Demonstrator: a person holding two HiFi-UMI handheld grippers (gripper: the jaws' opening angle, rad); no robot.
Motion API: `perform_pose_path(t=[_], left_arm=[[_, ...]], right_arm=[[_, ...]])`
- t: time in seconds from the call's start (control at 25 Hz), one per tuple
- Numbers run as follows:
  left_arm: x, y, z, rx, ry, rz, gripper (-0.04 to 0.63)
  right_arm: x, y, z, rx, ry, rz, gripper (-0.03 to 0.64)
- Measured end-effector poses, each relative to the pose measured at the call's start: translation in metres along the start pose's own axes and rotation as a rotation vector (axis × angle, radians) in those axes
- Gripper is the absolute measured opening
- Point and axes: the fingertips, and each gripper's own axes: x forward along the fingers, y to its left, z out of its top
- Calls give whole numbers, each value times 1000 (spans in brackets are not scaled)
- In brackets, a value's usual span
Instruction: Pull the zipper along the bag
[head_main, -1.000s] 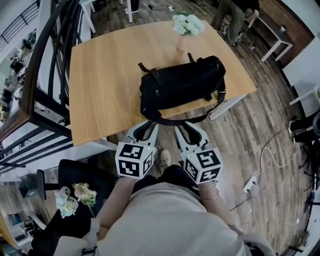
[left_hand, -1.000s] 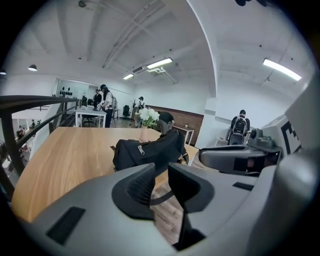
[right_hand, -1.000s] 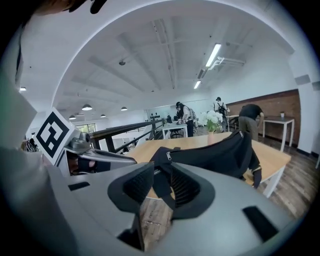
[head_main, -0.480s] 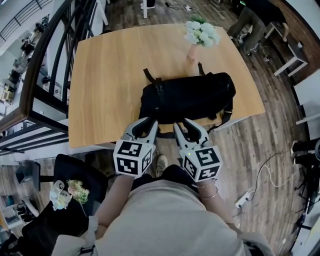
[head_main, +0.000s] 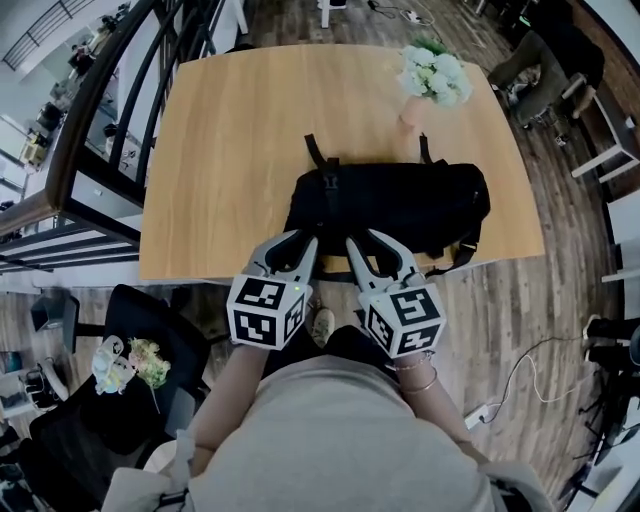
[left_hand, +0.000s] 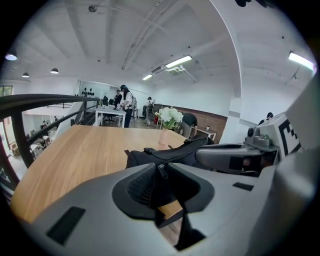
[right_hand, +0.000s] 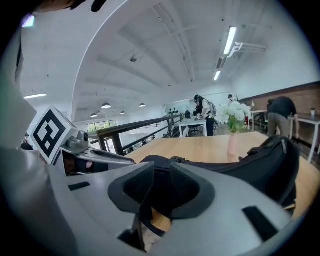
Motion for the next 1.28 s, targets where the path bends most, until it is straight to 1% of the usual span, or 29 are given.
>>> perform_pose_path(t=[0.16,0.32,0.48,0.76,1.04,1.28], left_arm=[[1,6,0,-15,-5,20,91],[1,8,-2,-19,-7,26,91],[2,14,-3,-25,-6,30,91],[5,28,-3,-39,-1,23,91],[7,37,-9,-44,40,-7,92],[11,38,-8,-33,66,-49,92]], right_arm=[[6,6,0,-32,10,24,92],[8,8,-5,-50,28,31,92],[10,6,-8,-68,40,12,91],[17,7,-10,-158,74,-25,91],[30,17,-9,-144,99,-25,92],[32,15,-11,-136,125,-53,91]])
